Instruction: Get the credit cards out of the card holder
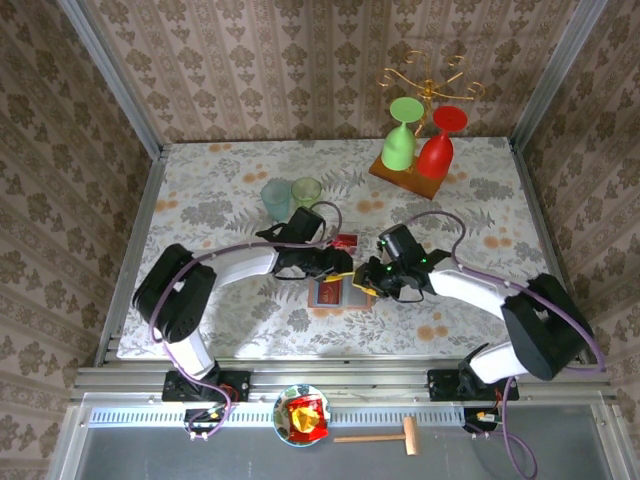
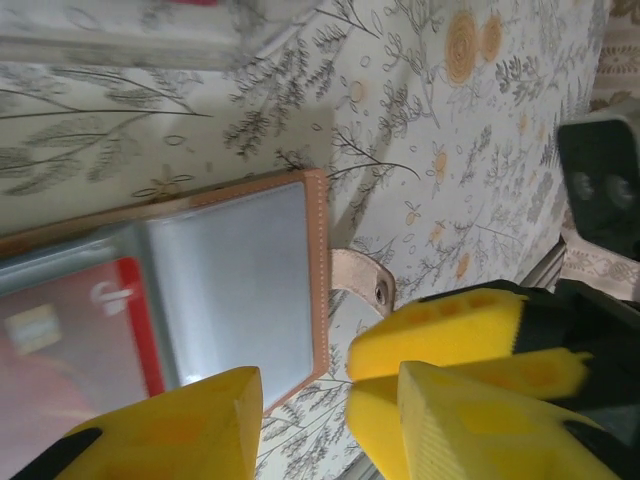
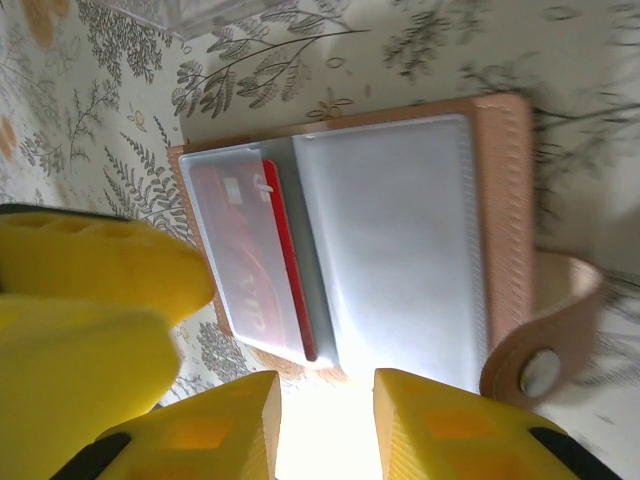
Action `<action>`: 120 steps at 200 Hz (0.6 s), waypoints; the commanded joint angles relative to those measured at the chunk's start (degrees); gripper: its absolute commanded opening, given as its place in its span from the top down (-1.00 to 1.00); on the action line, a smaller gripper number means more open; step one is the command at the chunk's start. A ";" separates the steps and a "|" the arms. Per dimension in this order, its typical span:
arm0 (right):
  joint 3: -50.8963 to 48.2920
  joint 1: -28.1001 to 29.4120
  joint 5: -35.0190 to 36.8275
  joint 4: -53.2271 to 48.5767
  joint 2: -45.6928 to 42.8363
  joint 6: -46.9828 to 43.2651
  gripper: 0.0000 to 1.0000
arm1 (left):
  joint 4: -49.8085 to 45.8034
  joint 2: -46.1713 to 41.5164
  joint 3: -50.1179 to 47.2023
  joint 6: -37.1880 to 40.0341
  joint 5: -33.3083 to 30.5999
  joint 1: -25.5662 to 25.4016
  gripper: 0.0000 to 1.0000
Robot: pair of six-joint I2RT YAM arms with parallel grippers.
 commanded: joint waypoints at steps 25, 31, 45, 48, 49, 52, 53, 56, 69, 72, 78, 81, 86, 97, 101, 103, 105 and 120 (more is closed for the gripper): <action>6.22 2.72 -2.90 5.20 7.90 1.27 0.46 | -1.67 -7.02 -6.50 -0.89 -2.29 2.35 0.21; 6.76 2.85 -3.20 5.52 8.70 1.35 0.46 | -1.59 -7.66 -7.35 -0.99 -2.30 2.60 0.21; 7.80 3.19 -3.64 5.83 10.35 1.50 0.47 | -1.65 -8.70 -8.94 -1.26 -2.39 3.26 0.22; 7.94 3.28 -3.74 5.86 10.72 1.45 0.48 | -1.66 -8.92 -9.30 -1.33 -2.48 3.35 0.22; 8.04 3.29 -3.72 5.85 10.82 1.45 0.48 | -1.66 -8.93 -9.43 -1.34 -2.53 3.38 0.22; 8.33 3.38 -3.72 5.89 11.02 1.45 0.48 | -1.66 -9.09 -9.62 -1.37 -2.49 3.51 0.22; 8.37 3.39 -3.70 5.87 11.14 1.45 0.48 | -1.66 -9.19 -9.72 -1.41 -2.49 3.55 0.22; 8.59 3.39 -3.77 5.87 11.43 1.45 0.48 | -1.66 -9.31 -9.88 -1.34 -2.61 3.65 0.22; 9.14 3.56 -3.95 5.77 12.29 1.36 0.48 | -1.63 -9.70 -10.67 -1.35 -2.70 3.87 0.22; 9.19 3.57 -3.96 5.77 12.54 1.30 0.48 | -1.58 -9.69 -10.86 -1.37 -2.67 3.97 0.22; 9.36 3.57 -4.15 5.76 12.87 1.28 0.49 | -1.49 -9.68 -11.07 -1.31 -2.76 4.05 0.22; 9.46 3.57 -4.22 5.76 13.09 1.20 0.49 | -1.48 -9.60 -11.17 -1.27 -2.82 4.07 0.23; 9.57 3.56 -4.30 5.72 13.34 1.23 0.49 | -1.35 -9.49 -11.35 -1.26 -2.75 4.14 0.23; 9.83 3.64 -4.49 5.58 13.93 1.14 0.50 | -1.37 -9.24 -11.64 -1.12 -2.90 4.22 0.24; 9.86 3.65 -4.48 5.58 14.03 1.16 0.50 | -1.51 -9.21 -11.65 -1.00 -3.07 4.22 0.24; 9.85 3.70 -4.48 5.58 14.02 1.18 0.50 | -1.60 -9.14 -11.60 -0.94 -3.16 4.21 0.24; 9.82 3.67 -4.53 5.60 14.04 1.19 0.50 | -1.71 -9.13 -11.58 -0.83 -3.27 4.25 0.24; 9.80 3.72 -4.42 5.64 14.33 1.19 0.50 | -2.16 -8.96 -11.88 -0.41 -4.00 4.25 0.23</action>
